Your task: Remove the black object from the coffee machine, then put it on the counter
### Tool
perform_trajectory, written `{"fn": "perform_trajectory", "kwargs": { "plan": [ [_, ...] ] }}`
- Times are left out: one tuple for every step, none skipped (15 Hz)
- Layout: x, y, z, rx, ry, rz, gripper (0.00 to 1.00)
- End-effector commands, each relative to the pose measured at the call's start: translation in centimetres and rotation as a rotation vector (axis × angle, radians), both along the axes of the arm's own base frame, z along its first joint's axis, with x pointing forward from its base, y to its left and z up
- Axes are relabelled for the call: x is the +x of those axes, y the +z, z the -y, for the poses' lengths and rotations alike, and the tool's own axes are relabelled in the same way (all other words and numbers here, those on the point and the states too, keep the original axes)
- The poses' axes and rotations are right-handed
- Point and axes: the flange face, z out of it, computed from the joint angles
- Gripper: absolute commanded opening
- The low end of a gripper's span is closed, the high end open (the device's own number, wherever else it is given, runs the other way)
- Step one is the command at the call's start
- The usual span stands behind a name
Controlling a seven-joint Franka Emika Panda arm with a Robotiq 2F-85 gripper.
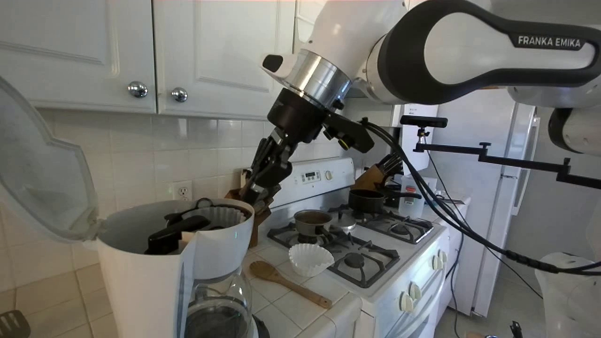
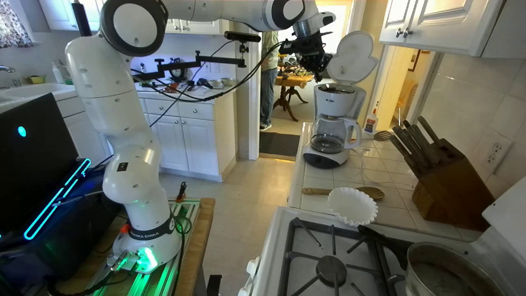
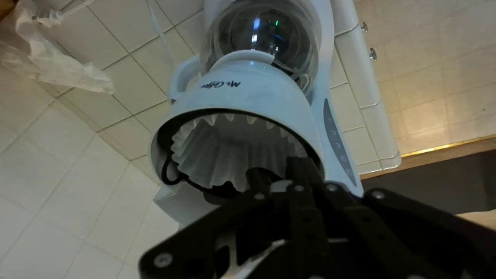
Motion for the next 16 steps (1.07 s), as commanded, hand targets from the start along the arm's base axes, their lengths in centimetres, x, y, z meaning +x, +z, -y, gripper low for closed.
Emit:
{"fn": "perform_trajectory", "kwargs": {
  "plan": [
    [1.4, -0.1, -1.0, 0.019, 0.029, 0.009, 0.0],
    [1.6, -0.2, -1.3, 0.021, 0.035, 0.009, 0.0],
    [1.9, -0.5, -1.6, 0.023, 0.041, 0.007, 0.0],
    [2.0, -0.6, -1.8, 0.022, 0.045, 0.006, 0.0],
    [2.1, -0.8, -2.0, 0.022, 0.052, 0.003, 0.0],
    [2.2, -0.9, -2.2, 0.022, 0.058, -0.002, 0.0],
    [2.3, -1.1, -2.5, 0.02, 0.064, -0.005, 0.0],
    [2.4, -1.4, -2.7, 0.019, 0.068, -0.008, 0.0],
    [2.6, -1.6, -2.8, 0.022, 0.072, -0.013, 0.0],
    [2.7, -1.7, -3.0, 0.021, 0.075, -0.015, 0.0],
    [2.9, -1.9, -3.0, 0.024, 0.076, -0.018, 0.0],
    [3.0, -2.0, -3.1, 0.024, 0.076, -0.022, 0.0],
    [3.2, -2.3, -3.1, 0.024, 0.077, -0.026, 0.0],
    [3.4, -2.5, -3.2, 0.024, 0.078, -0.028, 0.0],
    [3.7, -2.7, -3.3, 0.027, 0.079, -0.031, 0.0],
    [3.9, -2.8, -3.4, 0.026, 0.08, -0.033, 0.0]
  ]
}}
